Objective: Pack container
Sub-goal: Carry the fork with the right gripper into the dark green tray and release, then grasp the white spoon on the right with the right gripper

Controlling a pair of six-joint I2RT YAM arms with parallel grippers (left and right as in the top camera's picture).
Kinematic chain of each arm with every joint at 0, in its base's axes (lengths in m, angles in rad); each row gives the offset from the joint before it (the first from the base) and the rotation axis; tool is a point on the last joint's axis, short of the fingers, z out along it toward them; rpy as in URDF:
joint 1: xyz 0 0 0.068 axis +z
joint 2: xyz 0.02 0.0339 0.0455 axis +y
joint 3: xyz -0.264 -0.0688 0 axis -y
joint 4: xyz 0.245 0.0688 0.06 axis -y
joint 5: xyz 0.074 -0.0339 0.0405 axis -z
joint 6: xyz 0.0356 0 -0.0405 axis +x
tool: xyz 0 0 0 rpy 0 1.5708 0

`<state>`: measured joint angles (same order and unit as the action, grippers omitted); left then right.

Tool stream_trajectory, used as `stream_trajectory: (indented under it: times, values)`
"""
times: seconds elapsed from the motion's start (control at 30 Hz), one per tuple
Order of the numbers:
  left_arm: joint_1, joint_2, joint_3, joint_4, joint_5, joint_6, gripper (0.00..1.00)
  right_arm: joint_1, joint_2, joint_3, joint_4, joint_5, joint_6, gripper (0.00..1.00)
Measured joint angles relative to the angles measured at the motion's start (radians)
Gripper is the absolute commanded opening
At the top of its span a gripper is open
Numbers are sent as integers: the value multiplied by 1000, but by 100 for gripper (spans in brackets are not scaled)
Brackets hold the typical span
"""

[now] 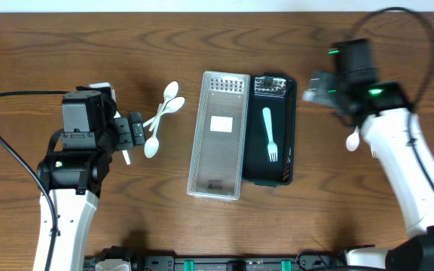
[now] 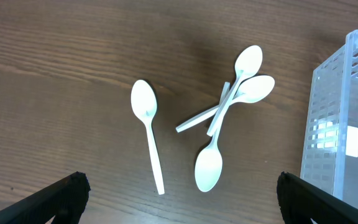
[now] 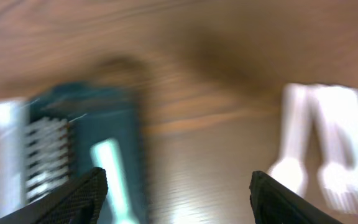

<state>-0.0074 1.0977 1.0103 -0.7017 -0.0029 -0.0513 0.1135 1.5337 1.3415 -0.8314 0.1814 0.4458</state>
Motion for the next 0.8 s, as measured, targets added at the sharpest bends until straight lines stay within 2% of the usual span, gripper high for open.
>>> stream_trajectory:
  times: [0.17, 0.3, 0.8]
  values:
    - [0, 0, 0, 0, 0, 0, 98, -183, 65, -38, -16, 14, -8, 77]
    - [0, 0, 0, 0, 0, 0, 98, -270, 150, -104, 20, -9, -11, 72]
    - [0, 0, 0, 0, 0, 0, 98, -302, 364, -134, 165, -125, -67, 56]
